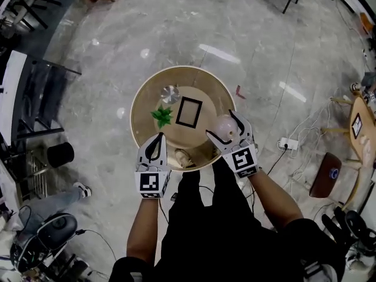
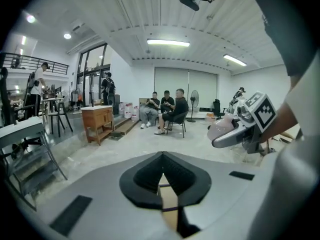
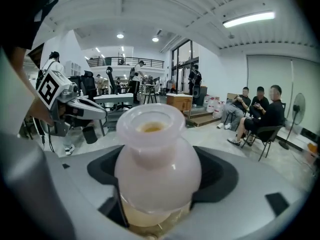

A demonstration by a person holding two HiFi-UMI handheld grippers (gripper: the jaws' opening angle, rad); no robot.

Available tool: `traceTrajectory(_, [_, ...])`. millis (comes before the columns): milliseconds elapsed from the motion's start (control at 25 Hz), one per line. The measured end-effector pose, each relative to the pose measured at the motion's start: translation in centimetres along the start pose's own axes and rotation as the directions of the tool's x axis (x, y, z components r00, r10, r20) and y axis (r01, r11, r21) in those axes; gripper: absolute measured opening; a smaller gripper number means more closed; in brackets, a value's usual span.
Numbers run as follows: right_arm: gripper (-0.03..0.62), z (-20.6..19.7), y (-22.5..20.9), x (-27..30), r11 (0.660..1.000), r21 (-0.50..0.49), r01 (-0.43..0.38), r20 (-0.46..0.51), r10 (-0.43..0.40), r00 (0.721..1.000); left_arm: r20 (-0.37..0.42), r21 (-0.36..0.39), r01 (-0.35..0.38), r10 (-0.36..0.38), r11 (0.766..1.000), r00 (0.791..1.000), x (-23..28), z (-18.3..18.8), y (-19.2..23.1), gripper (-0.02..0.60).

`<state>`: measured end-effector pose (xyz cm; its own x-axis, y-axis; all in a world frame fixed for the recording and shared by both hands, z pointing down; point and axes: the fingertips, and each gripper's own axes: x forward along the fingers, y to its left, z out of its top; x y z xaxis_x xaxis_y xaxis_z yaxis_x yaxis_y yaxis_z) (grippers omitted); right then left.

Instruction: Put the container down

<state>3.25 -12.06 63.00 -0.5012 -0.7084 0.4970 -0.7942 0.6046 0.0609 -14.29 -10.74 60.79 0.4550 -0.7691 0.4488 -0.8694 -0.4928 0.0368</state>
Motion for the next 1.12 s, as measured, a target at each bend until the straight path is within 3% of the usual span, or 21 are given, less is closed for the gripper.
traceTrajectory(440, [0.405, -12.5, -2.2, 10.3, 0.998, 0.021, -0.061, -0.103, 0.063, 0.993, -0.01, -0.051, -0.047, 0.046, 0.998, 0.999, 8.7, -6.4, 0.4, -0.006])
traceTrajectory(720, [0.405, -19.7, -4.0, 15.3, 0.996, 0.055, -0.075, -0.153, 0.083, 0.985, 0.015, -0.047, -0.059, 0.06, 0.997, 0.998, 12.2, -6.8, 0.9, -0.006])
traceTrajectory(920, [0.405, -24.9, -4.3, 18.4, 0.994, 0.07, -0.08, -0.217, 0.093, 0.972, -0.01, -0.073, -0.063, 0.063, 0.995, 0.998, 14.5, -9.0, 1.4, -0.006])
traceTrajectory(1120, [0.405, -27.5, -4.6, 20.4, 0.995, 0.062, -0.079, -0.253, 0.092, 0.963, 0.006, -0.07, -0.08, 0.08, 0.994, 0.997, 15.7, -10.1, 2.0, -0.006])
